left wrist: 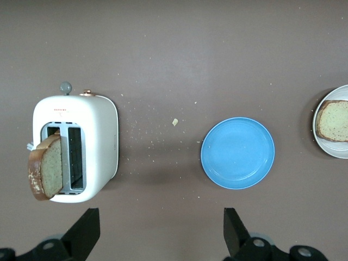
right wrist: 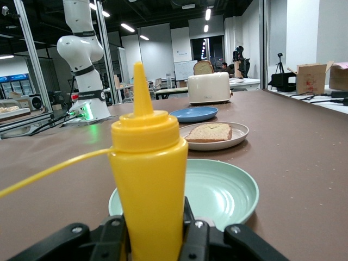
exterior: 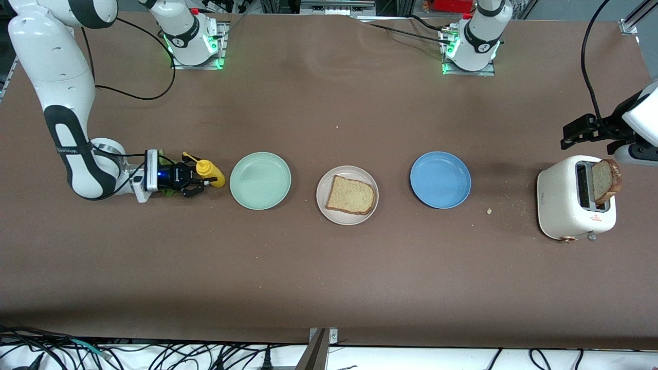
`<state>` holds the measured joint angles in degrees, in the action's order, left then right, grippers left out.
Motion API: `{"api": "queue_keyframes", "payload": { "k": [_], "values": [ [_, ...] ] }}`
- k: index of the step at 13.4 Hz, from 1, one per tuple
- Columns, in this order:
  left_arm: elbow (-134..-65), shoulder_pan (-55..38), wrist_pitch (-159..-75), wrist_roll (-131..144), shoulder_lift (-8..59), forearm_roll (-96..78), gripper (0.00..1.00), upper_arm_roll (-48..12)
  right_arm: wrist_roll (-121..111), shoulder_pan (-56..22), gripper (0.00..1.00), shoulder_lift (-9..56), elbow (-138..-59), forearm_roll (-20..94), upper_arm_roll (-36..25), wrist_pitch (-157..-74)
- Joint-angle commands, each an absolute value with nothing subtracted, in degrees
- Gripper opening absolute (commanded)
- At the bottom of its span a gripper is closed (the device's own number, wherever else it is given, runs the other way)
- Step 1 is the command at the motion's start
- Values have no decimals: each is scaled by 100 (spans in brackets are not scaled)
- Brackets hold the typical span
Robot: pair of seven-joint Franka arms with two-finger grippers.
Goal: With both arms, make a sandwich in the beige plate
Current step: 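Grasp the yellow squeeze bottle with the right gripper and lift it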
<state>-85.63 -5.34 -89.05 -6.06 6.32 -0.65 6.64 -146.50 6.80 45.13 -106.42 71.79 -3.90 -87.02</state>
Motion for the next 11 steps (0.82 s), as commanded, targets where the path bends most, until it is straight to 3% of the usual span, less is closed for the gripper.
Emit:
{"api": "queue_keyframes", "payload": {
  "k": [1, 5, 11],
  "values": [
    [-8859, -396, -8851, -536, 326, 0, 100, 536, -13934, 589, 0, 4071, -10652, 7208, -413, -8683],
    [-9245, -404, -8824, -423, 53, 0, 100, 527, -12231, 256, 0, 3517, -10214, 6585, -422, -9060],
    [-9211, -369, -8824, -439, 114, 0, 100, 457, -9821, -860, 0, 3015, -9520, 5039, -405, -10220]
  ]
}}
